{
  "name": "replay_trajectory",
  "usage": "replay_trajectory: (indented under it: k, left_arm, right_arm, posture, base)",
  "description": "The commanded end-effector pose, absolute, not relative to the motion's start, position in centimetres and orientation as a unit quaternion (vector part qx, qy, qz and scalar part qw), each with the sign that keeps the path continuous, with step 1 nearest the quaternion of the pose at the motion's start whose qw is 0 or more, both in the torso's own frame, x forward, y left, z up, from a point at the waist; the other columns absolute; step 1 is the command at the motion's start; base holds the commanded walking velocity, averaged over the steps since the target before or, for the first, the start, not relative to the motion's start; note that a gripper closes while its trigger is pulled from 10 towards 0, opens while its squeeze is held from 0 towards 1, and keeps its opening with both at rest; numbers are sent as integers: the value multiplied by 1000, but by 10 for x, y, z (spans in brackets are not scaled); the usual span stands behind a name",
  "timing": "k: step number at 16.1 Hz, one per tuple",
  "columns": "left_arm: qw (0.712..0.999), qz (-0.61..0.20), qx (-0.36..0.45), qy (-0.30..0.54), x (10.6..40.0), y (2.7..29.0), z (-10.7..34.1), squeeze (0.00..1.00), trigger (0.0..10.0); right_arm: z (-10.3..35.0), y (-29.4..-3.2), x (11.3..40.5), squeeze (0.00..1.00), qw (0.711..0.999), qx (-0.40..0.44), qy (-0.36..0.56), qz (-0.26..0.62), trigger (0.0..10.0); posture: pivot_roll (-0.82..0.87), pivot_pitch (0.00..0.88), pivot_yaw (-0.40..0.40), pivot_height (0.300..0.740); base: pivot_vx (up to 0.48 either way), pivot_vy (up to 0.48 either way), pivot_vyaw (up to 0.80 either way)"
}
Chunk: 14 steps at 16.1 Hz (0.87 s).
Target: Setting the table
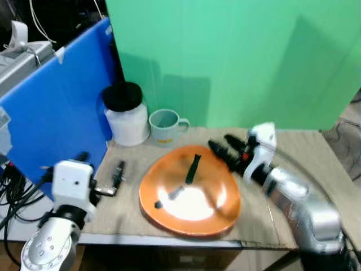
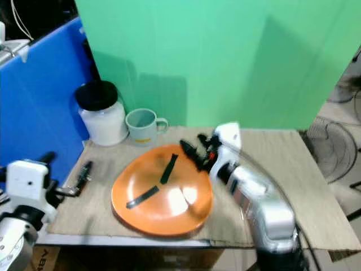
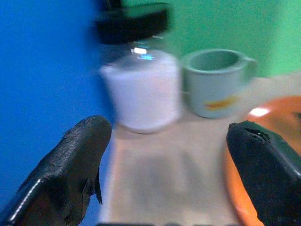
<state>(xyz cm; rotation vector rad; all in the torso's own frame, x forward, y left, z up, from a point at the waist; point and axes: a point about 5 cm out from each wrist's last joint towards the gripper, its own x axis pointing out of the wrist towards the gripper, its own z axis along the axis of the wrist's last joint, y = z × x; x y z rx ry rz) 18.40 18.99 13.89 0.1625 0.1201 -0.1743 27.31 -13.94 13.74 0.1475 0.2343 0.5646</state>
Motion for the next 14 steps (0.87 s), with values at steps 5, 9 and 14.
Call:
replay_trajectory:
  k: [5,9,14]
  left_arm:
    - [975,-172,85,109,186,191,122,0,10000]
    - [958,-241,84,130,198,185,105,0,10000]
    - [936,-300,110,150,220,181,85,0,10000]
  right_arm:
    - [125,-142,292,1000,925,75,189,322,10000]
    - [119,-148,312,1000,914,97,230,321,10000]
    - [113,-163,323,1000,908,65,256,324,10000]
  posture:
    - [-39,0,49,740]
    - [-58,0,48,740]
    - [-91,0,58,740]
  base:
    - [0,0,0]
    - [0,0,0]
    - [0,0,0]
